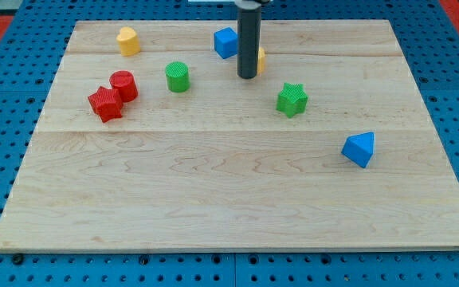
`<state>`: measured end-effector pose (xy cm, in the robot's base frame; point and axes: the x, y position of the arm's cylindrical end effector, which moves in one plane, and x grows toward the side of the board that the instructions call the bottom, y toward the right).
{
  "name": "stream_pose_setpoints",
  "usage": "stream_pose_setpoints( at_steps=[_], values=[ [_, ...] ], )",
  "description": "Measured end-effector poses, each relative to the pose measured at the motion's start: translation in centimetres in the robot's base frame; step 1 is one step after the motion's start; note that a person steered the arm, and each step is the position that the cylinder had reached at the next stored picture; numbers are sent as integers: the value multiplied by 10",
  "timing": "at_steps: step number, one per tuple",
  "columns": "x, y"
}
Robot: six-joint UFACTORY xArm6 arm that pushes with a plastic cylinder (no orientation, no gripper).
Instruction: Drag the yellow hexagon towards the right of cube
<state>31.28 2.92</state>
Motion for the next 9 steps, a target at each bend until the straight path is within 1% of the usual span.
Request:
stream_pose_setpoints(
  at_steps=[1, 2, 3, 4, 5, 6, 7, 8, 9],
  values=[
    [6, -9],
    [1, -15],
    [-20, 11],
    [-38, 90],
    [-18, 106],
    [18, 59],
    [-16, 16],
    [-44, 6],
    [-53, 18]
  ],
)
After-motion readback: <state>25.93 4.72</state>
